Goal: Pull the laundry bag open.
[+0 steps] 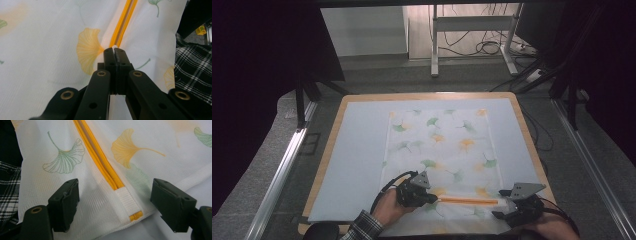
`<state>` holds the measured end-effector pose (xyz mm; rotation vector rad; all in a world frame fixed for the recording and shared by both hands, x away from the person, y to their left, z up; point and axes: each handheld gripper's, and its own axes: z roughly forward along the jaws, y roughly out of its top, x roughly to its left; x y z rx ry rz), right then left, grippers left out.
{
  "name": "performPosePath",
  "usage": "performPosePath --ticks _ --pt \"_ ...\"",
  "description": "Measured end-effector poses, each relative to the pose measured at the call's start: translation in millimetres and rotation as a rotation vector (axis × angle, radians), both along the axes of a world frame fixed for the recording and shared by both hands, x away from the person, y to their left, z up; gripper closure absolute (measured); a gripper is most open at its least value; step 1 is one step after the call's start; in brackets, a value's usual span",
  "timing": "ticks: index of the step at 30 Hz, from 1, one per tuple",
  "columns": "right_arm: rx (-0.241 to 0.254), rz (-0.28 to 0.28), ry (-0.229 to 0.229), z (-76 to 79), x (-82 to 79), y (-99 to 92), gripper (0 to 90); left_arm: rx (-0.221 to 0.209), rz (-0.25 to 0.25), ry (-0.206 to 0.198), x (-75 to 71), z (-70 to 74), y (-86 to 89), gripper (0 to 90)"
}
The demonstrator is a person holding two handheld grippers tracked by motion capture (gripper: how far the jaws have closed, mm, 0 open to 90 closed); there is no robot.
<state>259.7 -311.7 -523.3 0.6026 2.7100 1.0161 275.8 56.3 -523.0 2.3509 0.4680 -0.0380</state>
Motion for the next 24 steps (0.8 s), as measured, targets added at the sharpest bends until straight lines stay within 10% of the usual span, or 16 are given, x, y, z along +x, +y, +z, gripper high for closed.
performPosePath --ticks 24 --pt "0.009 -0.001 -0.004 -0.8 -0.3 -0.6 23.1 -0.002 0.062 0.015 -12.3 -4.5 33.8 90.0"
